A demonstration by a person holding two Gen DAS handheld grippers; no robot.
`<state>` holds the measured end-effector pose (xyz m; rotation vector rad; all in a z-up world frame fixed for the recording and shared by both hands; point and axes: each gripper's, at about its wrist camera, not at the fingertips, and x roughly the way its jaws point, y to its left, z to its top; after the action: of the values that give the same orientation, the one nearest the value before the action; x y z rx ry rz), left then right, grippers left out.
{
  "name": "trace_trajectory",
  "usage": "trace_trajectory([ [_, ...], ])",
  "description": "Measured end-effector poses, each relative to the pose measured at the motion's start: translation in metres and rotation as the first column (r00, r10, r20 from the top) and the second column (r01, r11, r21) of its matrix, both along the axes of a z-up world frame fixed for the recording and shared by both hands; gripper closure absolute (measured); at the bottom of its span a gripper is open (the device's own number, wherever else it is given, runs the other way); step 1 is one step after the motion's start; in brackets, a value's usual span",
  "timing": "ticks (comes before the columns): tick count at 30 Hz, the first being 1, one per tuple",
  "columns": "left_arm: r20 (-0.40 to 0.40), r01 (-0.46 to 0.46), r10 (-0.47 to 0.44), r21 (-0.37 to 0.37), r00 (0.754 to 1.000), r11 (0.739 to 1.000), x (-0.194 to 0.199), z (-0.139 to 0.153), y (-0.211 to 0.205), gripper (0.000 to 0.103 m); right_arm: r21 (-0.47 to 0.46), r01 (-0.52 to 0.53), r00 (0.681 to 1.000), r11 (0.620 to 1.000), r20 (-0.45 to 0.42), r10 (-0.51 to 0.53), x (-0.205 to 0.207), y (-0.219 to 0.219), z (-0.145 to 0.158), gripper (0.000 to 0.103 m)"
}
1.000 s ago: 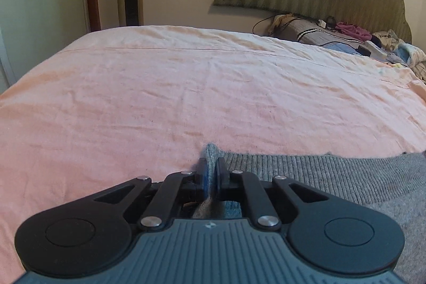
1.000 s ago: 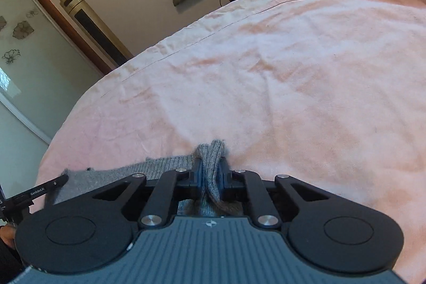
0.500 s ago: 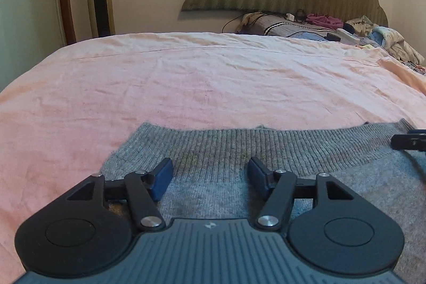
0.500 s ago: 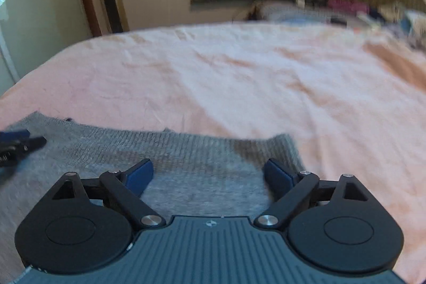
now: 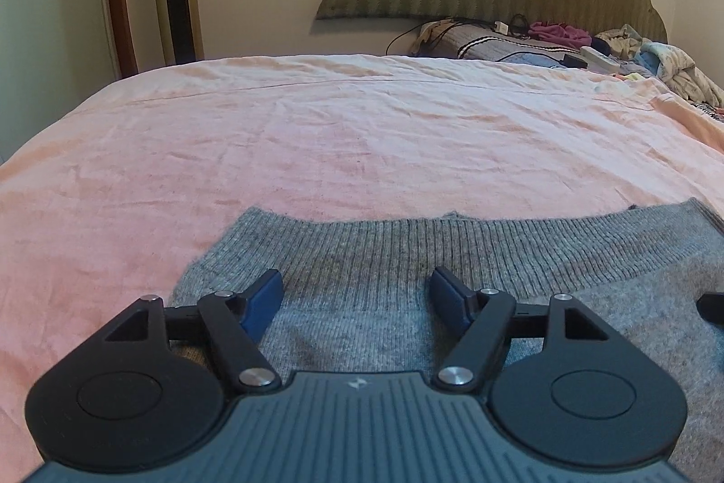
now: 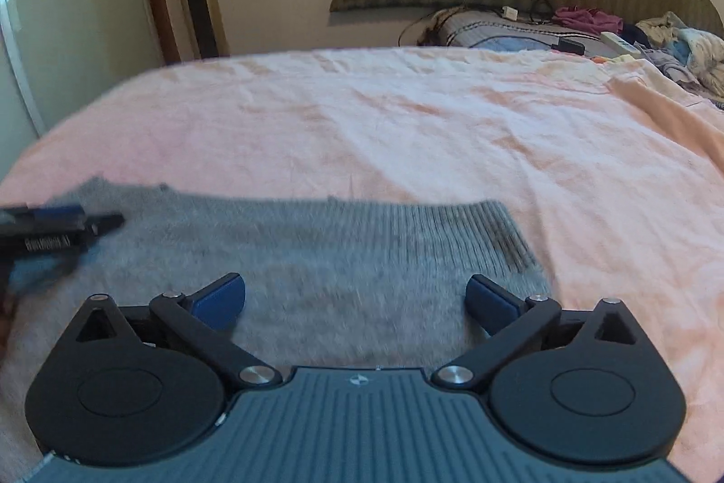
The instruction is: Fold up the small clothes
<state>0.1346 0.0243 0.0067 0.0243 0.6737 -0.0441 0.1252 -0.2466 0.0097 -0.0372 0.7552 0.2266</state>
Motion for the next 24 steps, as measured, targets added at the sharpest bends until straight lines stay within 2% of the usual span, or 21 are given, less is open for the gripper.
trace_trajectory([
  [2, 0.0, 0.0, 0.0, 0.001, 1.0, 1.0, 0.001, 0.0, 0.001, 0.031, 0.105, 0.012, 0.999, 0.994, 0.03, -0.015, -0.005, -0.022, 0.0, 0.0],
  [5, 0.0, -0.003, 0.003, 0.006, 1.0, 1.0, 0.001, 0.0, 0.0, 0.03, 0.09, 0.021, 0.999, 0.996, 0.031, -0.024, -0.003, -0.023, -0.001, 0.0],
  [8, -0.002, -0.048, 0.048, 0.03, 0.999, 0.998, -0.008, 0.007, -0.004, 0.03, 0.055, 0.024, 0.999, 0.998, 0.036, -0.026, -0.003, -0.017, -0.002, 0.0],
  [10, -0.012, -0.048, 0.048, -0.029, 0.999, 0.998, -0.023, 0.016, -0.006, 0.03, 0.065, 0.028, 0.999, 0.997, 0.039, -0.03, -0.004, -0.018, -0.002, 0.0],
  [12, -0.038, 0.021, -0.026, -0.128, 0.999, 0.992, -0.041, 0.023, -0.01, 0.03, 0.073, 0.029, 0.999, 0.997, 0.04, -0.031, -0.005, -0.019, -0.002, 0.0],
  [13, -0.048, 0.041, -0.048, -0.143, 0.998, 0.989, -0.047, 0.023, -0.012, 0.03, 0.072, 0.029, 0.999, 0.997, 0.04, -0.032, -0.005, -0.019, -0.002, 0.0],
  [15, -0.066, 0.064, -0.071, -0.099, 0.995, 0.993, -0.055, 0.015, -0.016, 0.028, 0.073, 0.03, 0.999, 0.997, 0.04, -0.033, -0.005, -0.018, -0.002, 0.0],
  [17, -0.003, 0.1, -0.1, -0.042, 0.995, 0.994, -0.06, 0.002, -0.013, 0.023, 0.09, 0.036, 0.998, 0.995, 0.041, -0.04, -0.004, -0.021, -0.003, 0.0],
  [18, -0.005, 0.106, -0.107, -0.062, 0.994, 0.992, -0.057, 0.002, -0.009, 0.019, 0.106, 0.043, 0.998, 0.993, 0.041, -0.047, -0.003, -0.025, -0.003, 0.0],
  [21, -0.029, 0.058, -0.058, -0.013, 0.998, 0.998, -0.055, 0.008, -0.006, 0.019, 0.116, 0.062, 0.997, 0.991, 0.042, -0.067, -0.004, -0.027, -0.001, 0.001],
  [23, -0.054, 0.045, -0.047, -0.038, 0.997, 0.998, -0.066, 0.019, -0.003, 0.02, 0.076, 0.111, 0.992, 0.991, 0.046, -0.114, -0.015, -0.019, 0.006, 0.003],
  [24, -0.055, 0.06, -0.063, -0.063, 0.997, 0.996, -0.073, 0.024, -0.001, 0.02, 0.079, 0.121, 0.991, 0.99, 0.043, -0.125, -0.023, -0.014, 0.012, 0.0],
])
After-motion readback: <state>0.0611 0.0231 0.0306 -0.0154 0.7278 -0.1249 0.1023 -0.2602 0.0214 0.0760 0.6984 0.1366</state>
